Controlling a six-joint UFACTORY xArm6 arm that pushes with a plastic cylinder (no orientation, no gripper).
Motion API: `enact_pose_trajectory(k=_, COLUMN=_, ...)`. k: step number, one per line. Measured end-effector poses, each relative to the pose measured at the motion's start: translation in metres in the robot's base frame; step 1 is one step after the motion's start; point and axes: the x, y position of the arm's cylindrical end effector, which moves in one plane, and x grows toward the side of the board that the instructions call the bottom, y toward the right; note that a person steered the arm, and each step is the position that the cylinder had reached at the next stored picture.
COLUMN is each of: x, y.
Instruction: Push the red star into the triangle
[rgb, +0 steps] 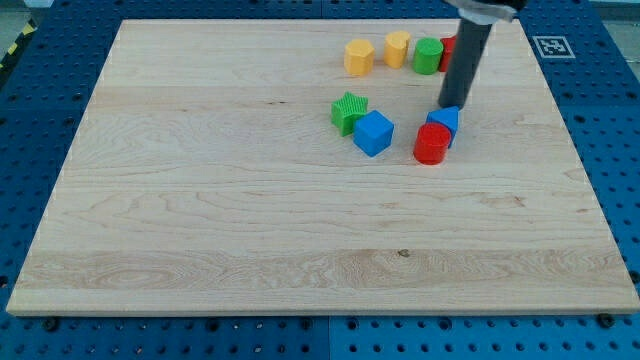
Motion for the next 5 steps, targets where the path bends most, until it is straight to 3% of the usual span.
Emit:
enact_pose_trajectory(k=1, x=-0.009, y=0.065)
enact_pose_trajectory(k=2, x=-0.051, y=0.121)
enact_pose_trajectory(k=3, x=-0.102, y=0.126)
enact_pose_trajectory(k=5, x=-0.112, y=0.035)
